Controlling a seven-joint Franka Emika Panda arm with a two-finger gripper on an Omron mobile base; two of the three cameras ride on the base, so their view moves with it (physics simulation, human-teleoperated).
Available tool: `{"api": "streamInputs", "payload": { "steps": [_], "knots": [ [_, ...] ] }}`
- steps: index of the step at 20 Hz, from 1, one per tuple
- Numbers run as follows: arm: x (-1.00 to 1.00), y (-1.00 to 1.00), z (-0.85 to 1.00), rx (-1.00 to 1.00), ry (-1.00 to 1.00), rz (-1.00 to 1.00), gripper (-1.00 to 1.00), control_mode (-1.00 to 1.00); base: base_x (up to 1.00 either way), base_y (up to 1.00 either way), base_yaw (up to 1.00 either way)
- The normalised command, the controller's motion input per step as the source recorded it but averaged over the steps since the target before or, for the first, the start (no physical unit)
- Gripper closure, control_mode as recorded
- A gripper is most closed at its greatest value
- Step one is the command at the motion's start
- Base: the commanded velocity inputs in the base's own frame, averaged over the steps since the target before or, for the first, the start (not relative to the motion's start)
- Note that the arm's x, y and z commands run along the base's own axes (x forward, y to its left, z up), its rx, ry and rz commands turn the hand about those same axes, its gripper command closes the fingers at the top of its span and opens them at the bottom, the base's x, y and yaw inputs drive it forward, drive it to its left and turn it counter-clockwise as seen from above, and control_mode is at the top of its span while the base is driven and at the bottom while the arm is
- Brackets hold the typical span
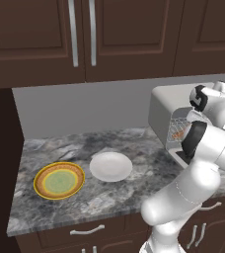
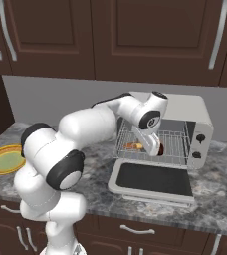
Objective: Open the toaster oven door. Place the baguette on the bottom rack in the toaster oven and place the steak on the top rack.
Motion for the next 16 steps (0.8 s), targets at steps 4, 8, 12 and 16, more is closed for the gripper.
{"api": "streamInputs", "payload": {
  "steps": [4,8,12,16],
  "knots": [
    [-0.04,0.10,-0.45,0.06,0.00,0.00,-1.00,-1.00,0.00,0.00,0.00],
    [-0.02,0.10,-0.40,0.05,0.00,0.00,-1.00,-1.00,0.00,0.00,0.00],
    [0.00,0.04,-0.24,0.05,0.00,0.00,-1.00,-1.00,0.00,0.00,0.00],
    [-0.01,0.00,-0.03,0.02,0.00,0.00,-1.00,-1.00,0.00,0.00,0.00]
  ]
}}
